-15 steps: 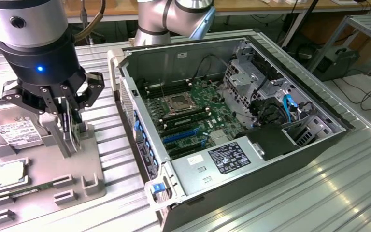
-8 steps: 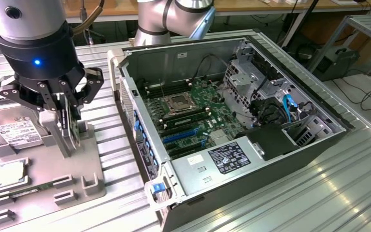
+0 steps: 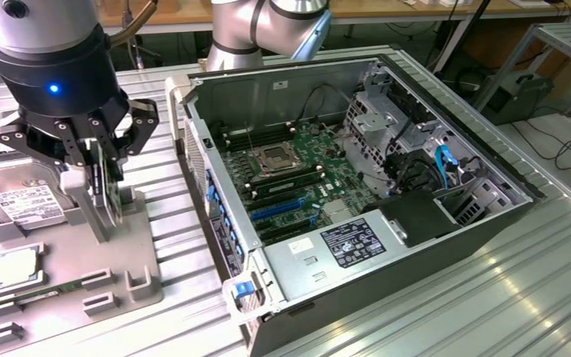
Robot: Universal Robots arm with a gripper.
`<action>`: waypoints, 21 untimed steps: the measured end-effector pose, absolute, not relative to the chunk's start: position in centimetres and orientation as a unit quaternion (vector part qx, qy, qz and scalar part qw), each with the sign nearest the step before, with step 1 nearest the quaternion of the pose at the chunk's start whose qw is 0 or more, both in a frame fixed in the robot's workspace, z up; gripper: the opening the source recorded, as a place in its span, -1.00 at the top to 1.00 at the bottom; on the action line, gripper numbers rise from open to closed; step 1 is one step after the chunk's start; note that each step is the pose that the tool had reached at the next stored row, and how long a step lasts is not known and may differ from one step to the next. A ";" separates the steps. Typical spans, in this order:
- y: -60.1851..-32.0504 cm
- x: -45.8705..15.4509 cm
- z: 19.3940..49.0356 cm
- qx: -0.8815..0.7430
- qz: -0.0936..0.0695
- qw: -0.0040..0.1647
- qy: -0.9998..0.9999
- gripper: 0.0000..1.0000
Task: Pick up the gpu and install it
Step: 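Pick up the gpu and move the gpu toward the slot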
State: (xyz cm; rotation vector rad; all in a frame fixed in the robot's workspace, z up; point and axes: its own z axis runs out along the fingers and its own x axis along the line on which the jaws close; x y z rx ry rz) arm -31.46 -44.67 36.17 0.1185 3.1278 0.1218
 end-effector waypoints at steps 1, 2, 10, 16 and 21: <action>-44.7 -31.5 36.2 0.038 0.039 0.005 0.999 0.44; -44.7 -31.5 36.3 0.038 0.039 0.005 0.999 0.44; -44.7 -31.5 37.0 0.038 0.039 0.005 0.999 0.44; -44.7 -31.5 37.6 0.038 0.039 0.005 0.999 0.44; -44.7 -31.5 38.0 0.038 0.039 0.005 0.999 0.44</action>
